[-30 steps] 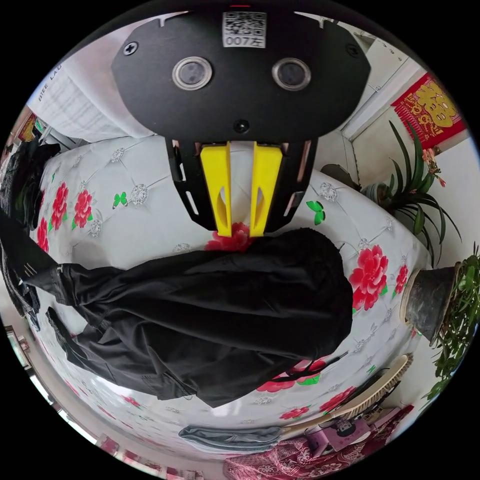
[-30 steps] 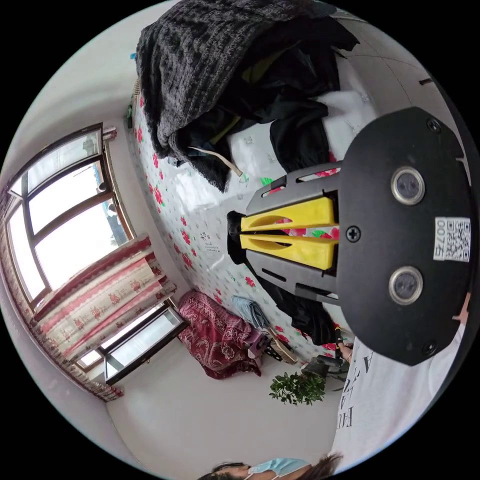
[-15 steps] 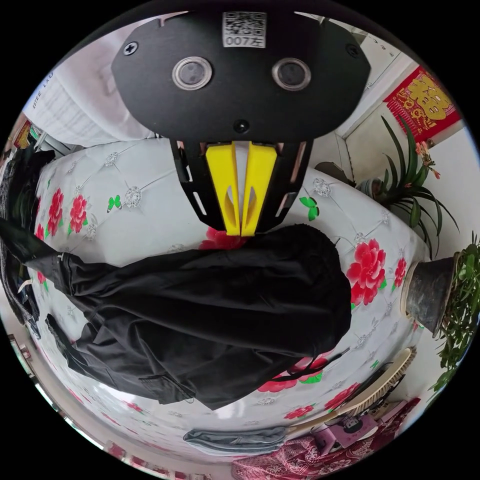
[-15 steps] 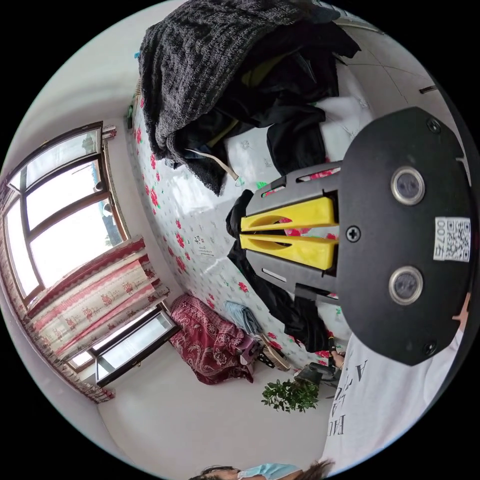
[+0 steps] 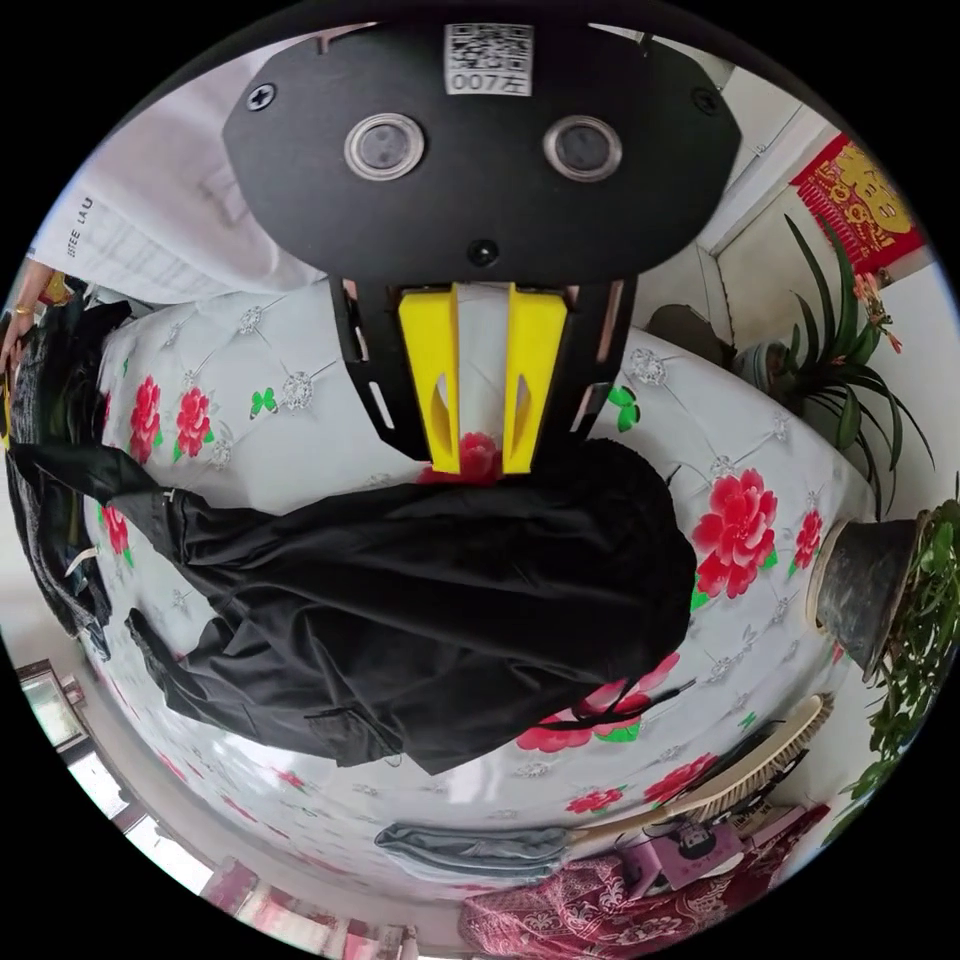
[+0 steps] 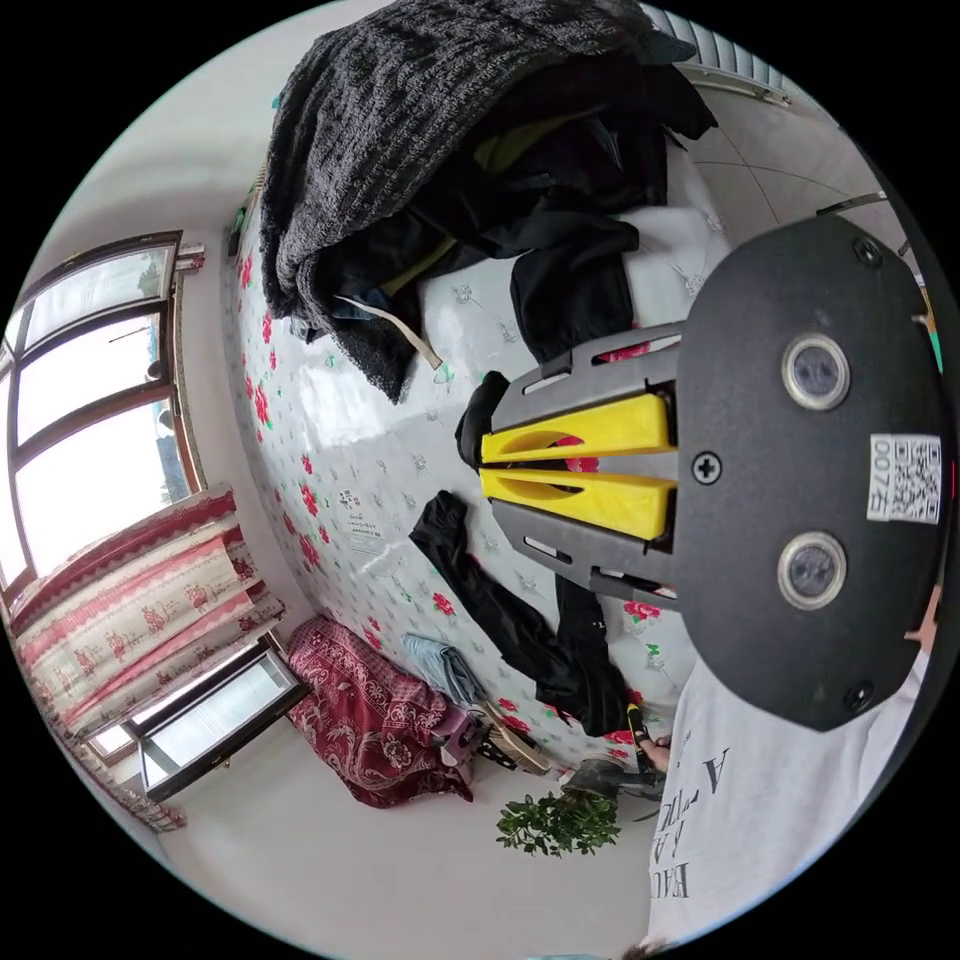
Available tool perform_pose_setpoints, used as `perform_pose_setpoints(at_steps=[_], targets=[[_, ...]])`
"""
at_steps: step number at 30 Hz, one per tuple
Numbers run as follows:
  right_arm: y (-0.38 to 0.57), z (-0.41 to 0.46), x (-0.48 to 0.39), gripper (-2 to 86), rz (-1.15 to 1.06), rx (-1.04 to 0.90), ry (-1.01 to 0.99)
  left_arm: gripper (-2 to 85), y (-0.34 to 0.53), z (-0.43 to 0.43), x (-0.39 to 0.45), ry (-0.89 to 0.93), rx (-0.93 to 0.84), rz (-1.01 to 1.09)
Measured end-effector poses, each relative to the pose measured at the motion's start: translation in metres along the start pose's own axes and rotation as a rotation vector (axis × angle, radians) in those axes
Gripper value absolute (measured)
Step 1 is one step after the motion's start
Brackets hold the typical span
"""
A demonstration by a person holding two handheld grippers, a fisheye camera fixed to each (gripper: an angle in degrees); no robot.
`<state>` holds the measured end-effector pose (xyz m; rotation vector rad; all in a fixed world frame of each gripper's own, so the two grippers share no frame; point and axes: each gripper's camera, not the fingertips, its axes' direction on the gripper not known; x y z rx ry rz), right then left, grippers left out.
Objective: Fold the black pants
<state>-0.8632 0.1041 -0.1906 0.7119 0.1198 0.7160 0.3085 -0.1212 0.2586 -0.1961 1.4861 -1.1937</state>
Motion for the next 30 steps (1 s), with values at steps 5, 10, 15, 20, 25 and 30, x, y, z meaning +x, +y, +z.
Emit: perform_pose_setpoints(at_steps=[5,10,15,20,25,30], targets=[[-0.015,0.034,-0.003,-0.3,0.033,-0.094,0.022,1.8,-0.013,0.015,-0.011,-0.04,-0.005,-0.001],[-0.015,0.052,0.001,-0.2,0.05,-0.284,0.264,-0.8,-0.012,0.006,-0.022,-0.028,-0.035,0.089],[-0.009,0.021,0.027,0.4,0.166,-0.39,0.403,-0.9,0.055,-0.047,-0.074,0.065,-0.081,0.097],[-0.047,0.027,0.003,3.2,0.126,-0.288,0.443,-0.1,0.102,-0.072,-0.114,0.127,-0.127,0.04],[-0.123,0.089,-0.057,7.9,-0.102,-0.142,0.305,5.4,0.099,-0.093,-0.148,0.112,-0.035,-0.073],[-0.184,0.22,-0.133,9.7,-0.381,-0.272,0.192,8.5,0.035,-0.09,-0.153,0.048,0.05,-0.093]])
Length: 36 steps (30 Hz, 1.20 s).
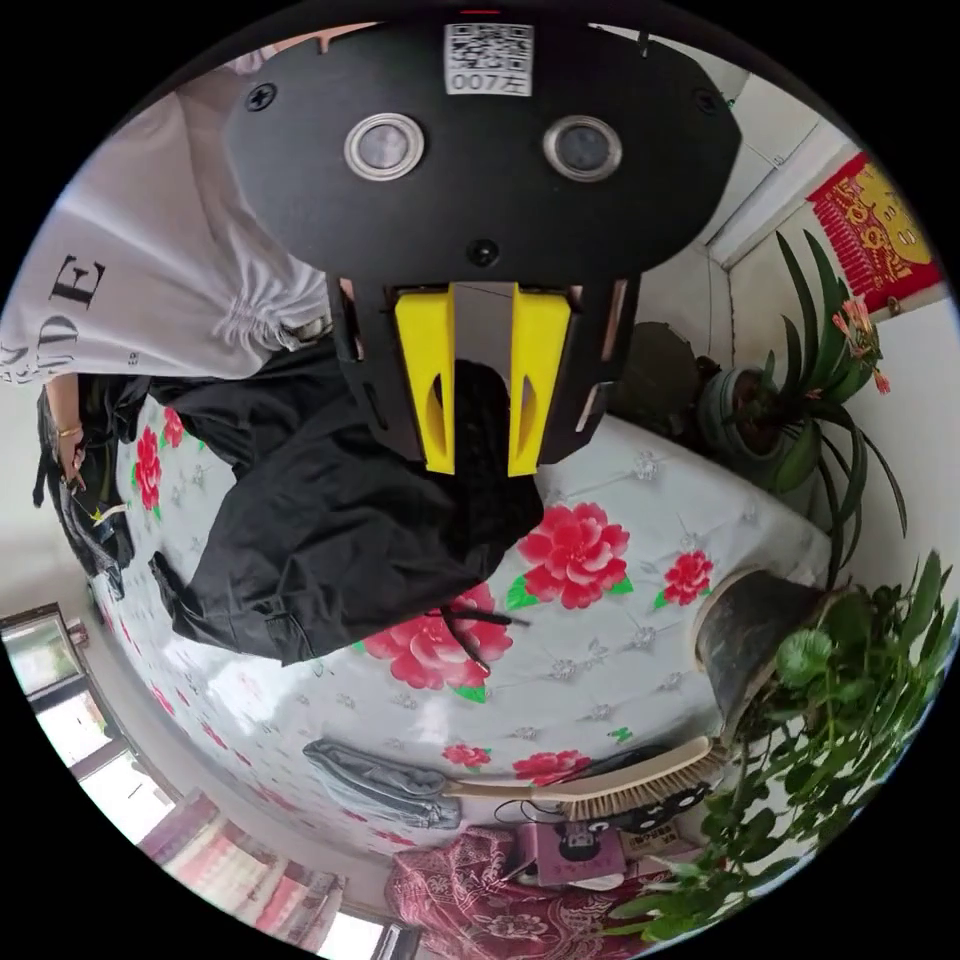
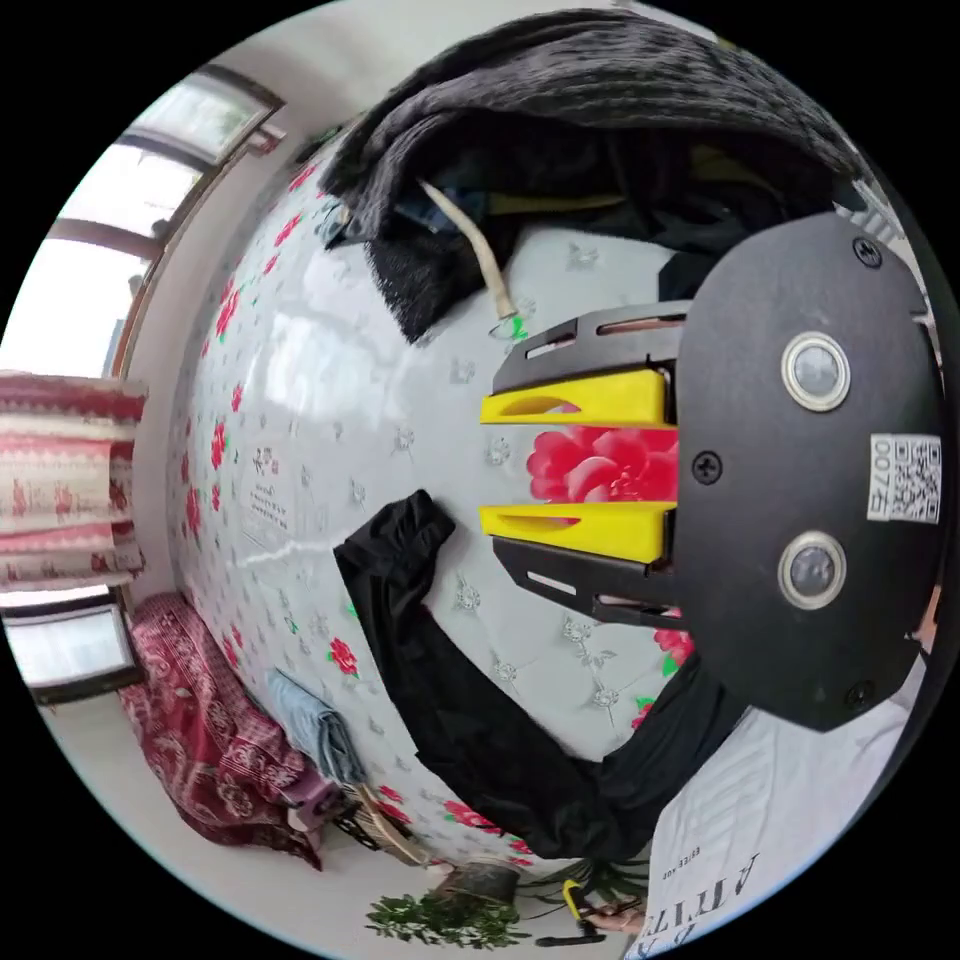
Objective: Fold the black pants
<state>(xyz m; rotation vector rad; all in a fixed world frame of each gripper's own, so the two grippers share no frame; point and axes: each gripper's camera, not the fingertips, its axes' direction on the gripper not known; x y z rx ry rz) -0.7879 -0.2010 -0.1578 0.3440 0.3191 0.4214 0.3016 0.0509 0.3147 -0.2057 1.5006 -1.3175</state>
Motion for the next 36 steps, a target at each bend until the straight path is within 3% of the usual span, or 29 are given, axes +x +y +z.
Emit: perform_pose_setpoints(at_steps=[6,10,13,15,21,25,28,32,36], targets=[[-0.1,0.097,-0.059,9.7,-0.171,-0.118,-0.052,9.8,-0.086,0.059,0.031,-0.076,-0.078,0.091],[-0.123,0.141,-0.078,4.0,-0.229,-0.264,-0.043,1.3,-0.103,0.117,0.04,-0.176,-0.246,0.054],[-0.119,0.138,-0.072,0.9,-0.254,-0.265,0.052,-0.5,-0.099,0.117,0.045,-0.2,-0.211,0.052],[-0.113,0.112,-0.055,0.4,-0.233,-0.197,0.006,-0.8,-0.094,0.108,0.047,-0.215,-0.185,0.059],[-0.033,-0.026,0.05,-0.1,0.06,0.118,-0.053,-0.9,-0.053,0.026,0.059,-0.15,0.047,0.056],[0.063,-0.097,0.102,-0.2,0.25,0.228,-0.034,-0.5,-0.01,0.001,0.085,-0.078,0.102,0.199],[0.128,-0.096,0.127,-0.2,0.349,0.118,0.015,1.1,0.019,0.016,0.1,0.102,0.021,0.4],[0.185,-0.072,0.137,-0.2,0.421,-0.025,-0.01,5.2,0.036,0.031,0.095,0.113,-0.029,0.342],[0.211,-0.055,0.121,-0.2,0.408,-0.056,-0.053,8.6,0.042,0.002,0.079,0.055,0.107,0.258]])
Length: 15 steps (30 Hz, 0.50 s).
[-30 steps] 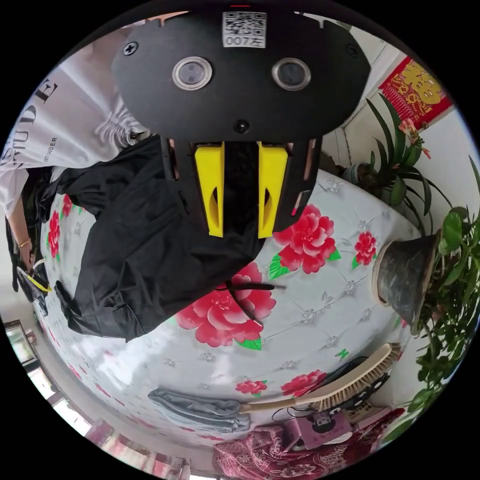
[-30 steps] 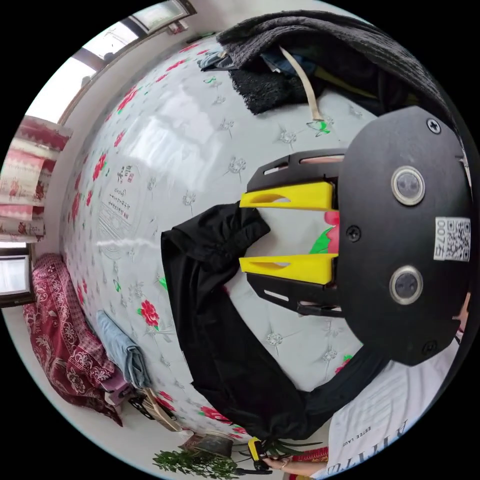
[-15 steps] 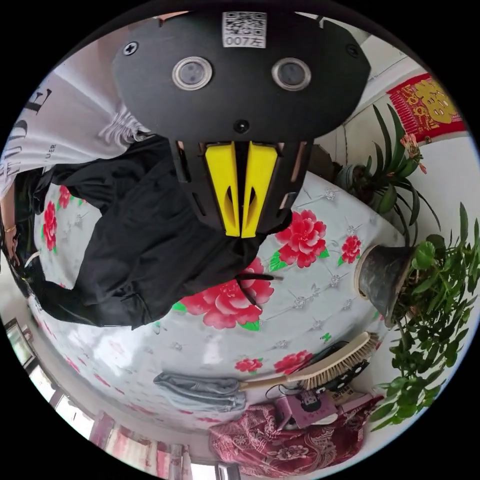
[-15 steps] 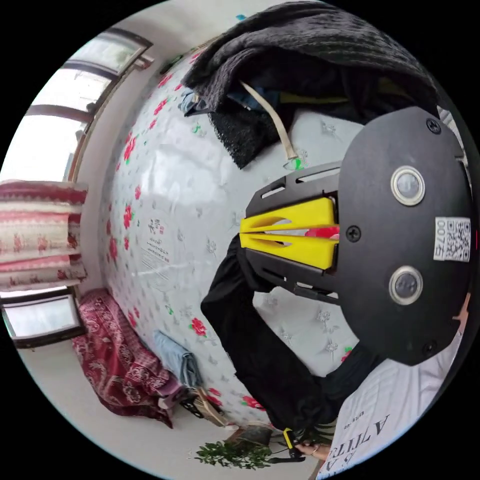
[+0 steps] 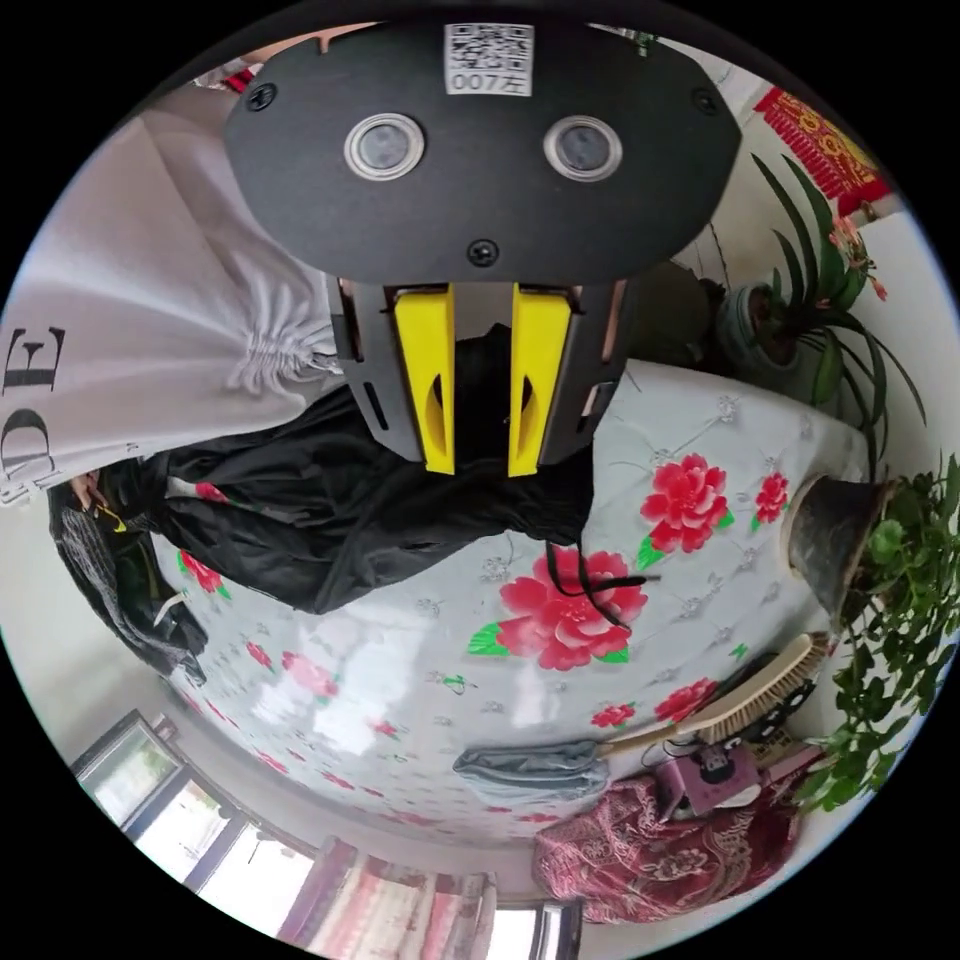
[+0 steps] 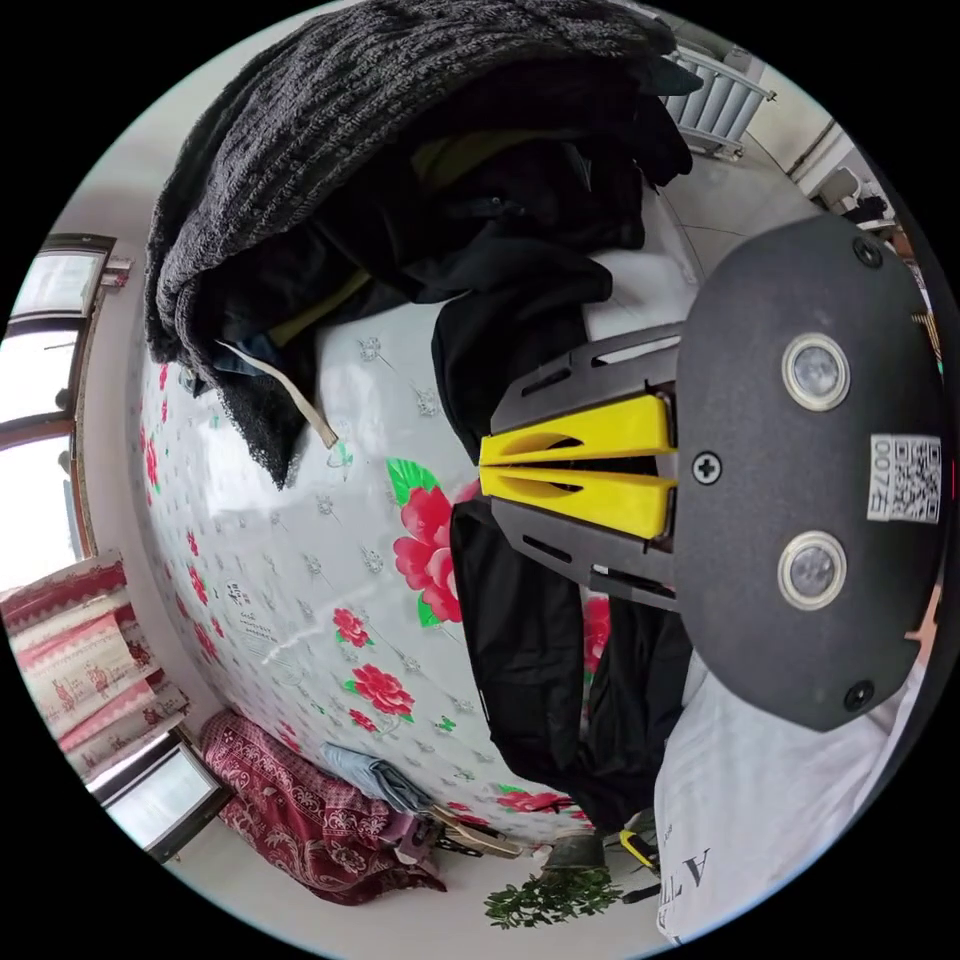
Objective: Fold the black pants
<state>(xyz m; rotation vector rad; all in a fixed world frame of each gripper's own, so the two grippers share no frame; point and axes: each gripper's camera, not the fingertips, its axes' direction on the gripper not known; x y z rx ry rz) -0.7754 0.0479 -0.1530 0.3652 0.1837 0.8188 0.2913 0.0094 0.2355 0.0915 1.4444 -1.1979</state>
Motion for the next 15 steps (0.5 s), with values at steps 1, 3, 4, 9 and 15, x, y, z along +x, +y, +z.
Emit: perform_pose_setpoints(at_steps=[1,3,4,9,15], targets=[[0.003,0.002,-0.003,-0.2,-0.009,0.002,-0.011,8.8,0.001,-0.011,-0.007,-0.053,0.042,-0.024],[0.004,0.003,-0.006,-0.2,-0.024,0.011,-0.023,9.1,0.001,-0.023,-0.02,-0.112,0.1,-0.069],[0.003,0.004,-0.008,-0.2,-0.034,0.017,-0.031,9.4,-0.003,-0.027,-0.028,-0.14,0.122,-0.091],[-0.006,0.006,-0.018,-0.2,-0.075,0.024,-0.041,12.3,-0.046,0.007,-0.054,-0.078,0.063,-0.079],[-0.008,0.007,-0.034,-0.2,-0.121,0.014,-0.025,12.2,-0.088,0.09,-0.054,-0.045,-0.166,-0.088]])
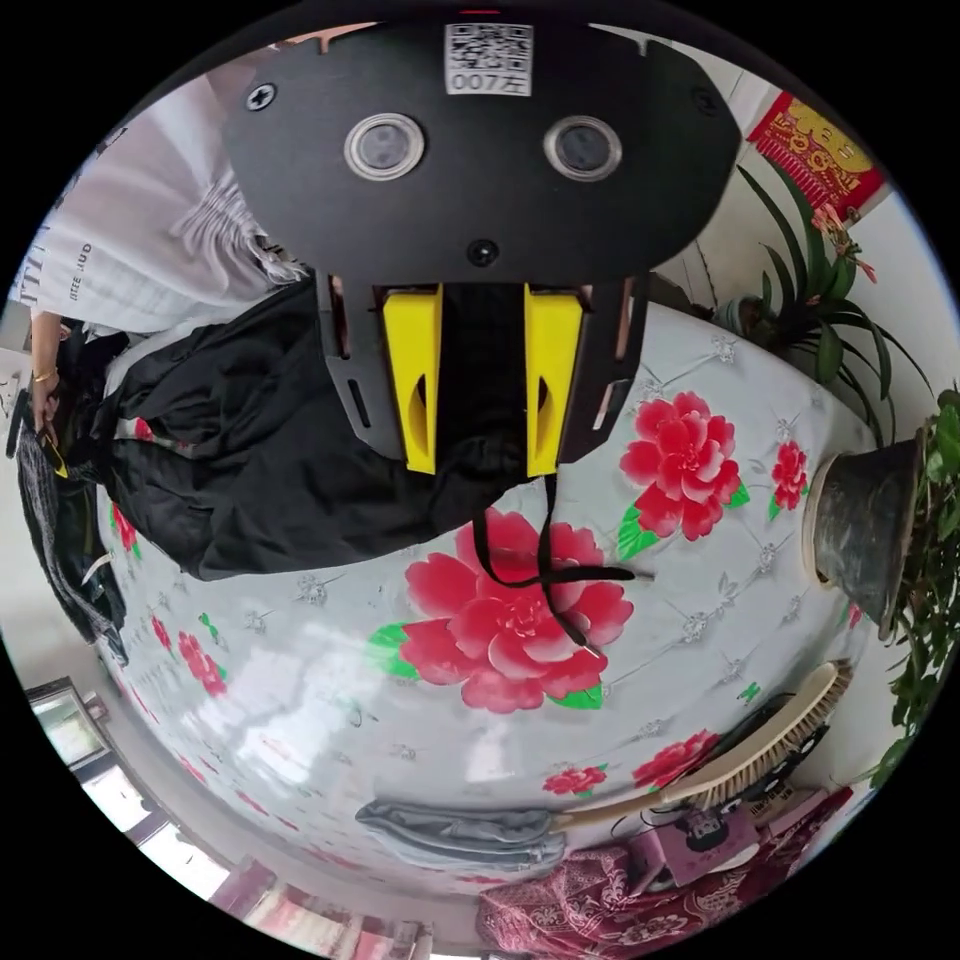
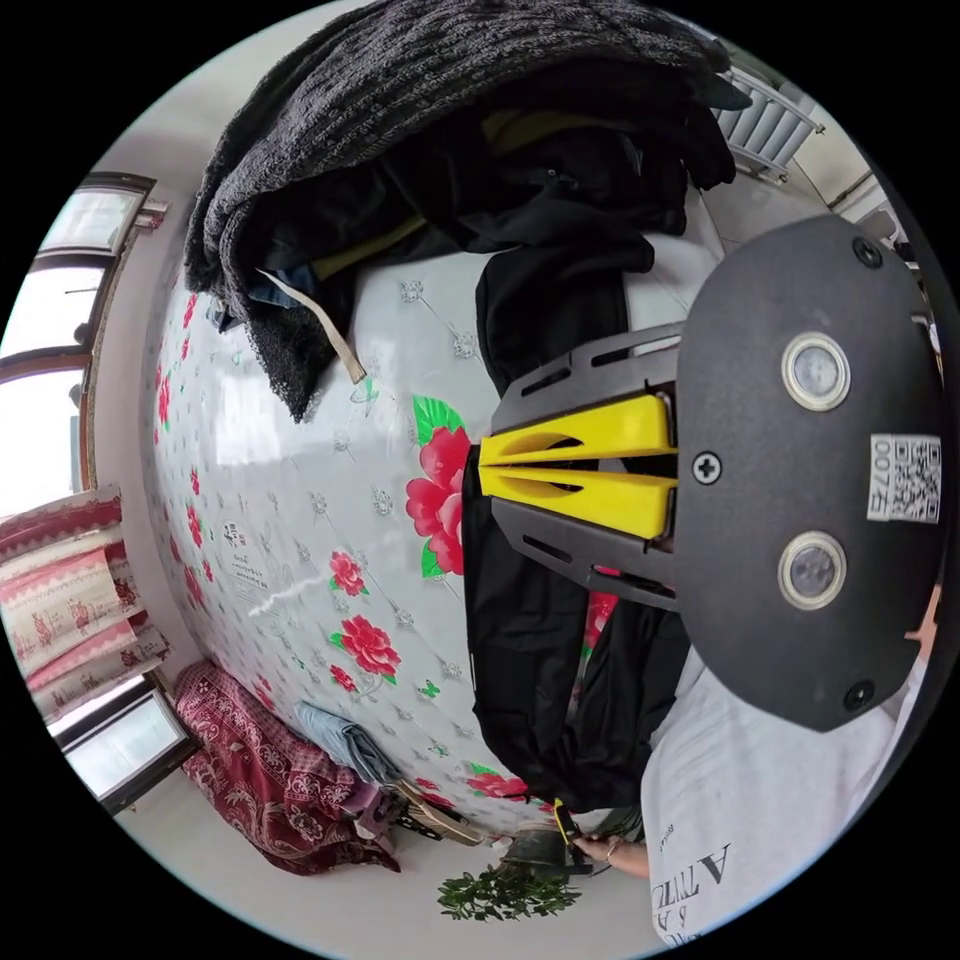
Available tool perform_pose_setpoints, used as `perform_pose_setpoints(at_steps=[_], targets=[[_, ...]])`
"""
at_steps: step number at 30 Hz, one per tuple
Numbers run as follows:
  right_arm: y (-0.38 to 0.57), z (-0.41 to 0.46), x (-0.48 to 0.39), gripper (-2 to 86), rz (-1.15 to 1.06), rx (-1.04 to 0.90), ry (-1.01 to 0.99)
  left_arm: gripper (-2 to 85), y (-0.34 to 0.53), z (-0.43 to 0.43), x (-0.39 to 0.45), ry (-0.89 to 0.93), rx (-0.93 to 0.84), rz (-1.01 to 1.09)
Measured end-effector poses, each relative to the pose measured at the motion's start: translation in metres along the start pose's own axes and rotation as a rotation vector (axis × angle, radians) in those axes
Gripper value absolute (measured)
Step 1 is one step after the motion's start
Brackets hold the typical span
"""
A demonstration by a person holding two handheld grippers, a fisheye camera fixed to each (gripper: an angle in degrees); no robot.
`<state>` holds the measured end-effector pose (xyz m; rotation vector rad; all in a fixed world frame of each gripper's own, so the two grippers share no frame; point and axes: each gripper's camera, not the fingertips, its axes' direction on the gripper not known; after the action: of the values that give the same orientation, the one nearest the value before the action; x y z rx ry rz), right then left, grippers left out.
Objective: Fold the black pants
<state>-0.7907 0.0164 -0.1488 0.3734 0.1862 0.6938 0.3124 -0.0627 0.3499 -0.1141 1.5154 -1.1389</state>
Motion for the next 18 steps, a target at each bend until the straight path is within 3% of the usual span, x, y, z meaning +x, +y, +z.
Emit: perform_pose_setpoints(at_steps=[6,18], targets=[[0.008,0.002,-0.006,-0.2,0.001,-0.011,0.005,11.2,0.001,0.02,0.027,-0.12,0.001,0.024],[0.007,0.008,-0.015,-0.2,0.01,0.015,0.0,10.7,-0.002,0.02,0.033,-0.109,-0.012,0.024]])
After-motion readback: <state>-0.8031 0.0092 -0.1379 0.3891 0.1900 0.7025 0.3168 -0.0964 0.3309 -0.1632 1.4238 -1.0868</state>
